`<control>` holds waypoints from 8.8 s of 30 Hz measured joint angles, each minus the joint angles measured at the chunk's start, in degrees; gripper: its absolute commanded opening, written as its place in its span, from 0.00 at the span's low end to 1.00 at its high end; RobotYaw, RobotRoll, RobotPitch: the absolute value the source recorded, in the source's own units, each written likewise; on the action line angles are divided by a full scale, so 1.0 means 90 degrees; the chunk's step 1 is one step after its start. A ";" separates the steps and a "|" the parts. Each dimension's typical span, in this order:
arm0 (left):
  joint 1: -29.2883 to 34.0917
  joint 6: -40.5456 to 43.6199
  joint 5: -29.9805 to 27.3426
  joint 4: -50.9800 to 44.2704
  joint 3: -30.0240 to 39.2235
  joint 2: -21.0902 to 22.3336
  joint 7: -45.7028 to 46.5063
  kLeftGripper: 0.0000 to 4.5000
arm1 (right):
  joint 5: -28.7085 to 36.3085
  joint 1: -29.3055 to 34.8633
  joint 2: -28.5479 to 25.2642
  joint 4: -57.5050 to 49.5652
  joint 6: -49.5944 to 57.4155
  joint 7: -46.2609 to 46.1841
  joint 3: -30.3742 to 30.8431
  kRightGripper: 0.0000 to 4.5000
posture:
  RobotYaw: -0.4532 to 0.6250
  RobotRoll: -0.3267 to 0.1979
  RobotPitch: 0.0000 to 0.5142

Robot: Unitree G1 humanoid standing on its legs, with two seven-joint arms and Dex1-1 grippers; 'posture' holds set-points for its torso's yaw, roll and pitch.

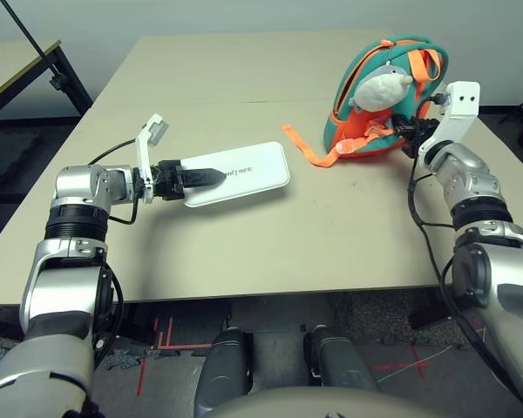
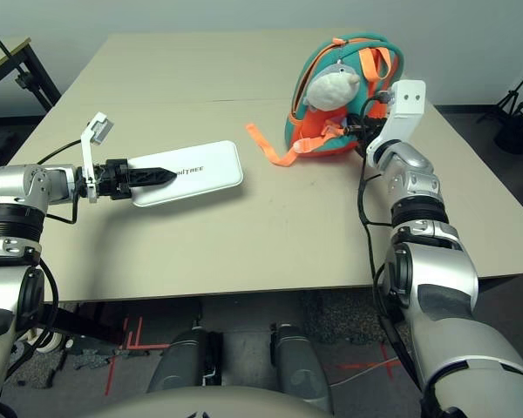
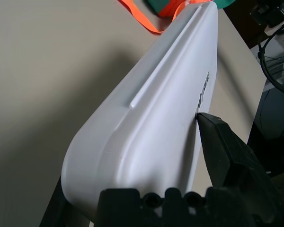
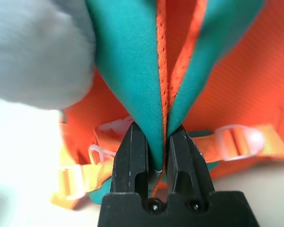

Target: Put the pencil case into the backpack and zip it.

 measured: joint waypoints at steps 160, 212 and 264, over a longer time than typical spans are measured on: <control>-0.1328 -0.2890 0.1308 -0.0373 -0.1085 -0.1314 0.0306 0.00 | 0.2470 0.3587 -0.0303 -0.7404 0.4250 0.0847 0.1179 0.05 | 0.29 0.62 0.04; -0.1958 -0.2847 0.1373 -0.0161 -0.1067 -0.1769 0.0075 0.00 | 0.2363 0.3596 -0.0167 -0.7415 0.4159 0.0751 0.1223 0.04 | 0.29 0.62 0.03; -0.1990 -0.1689 0.0377 -0.2176 -0.1872 -0.1231 -0.0641 1.00 | 0.2137 0.3495 -0.0147 -0.7291 0.4080 0.0940 0.1287 0.04 | 0.27 0.62 0.01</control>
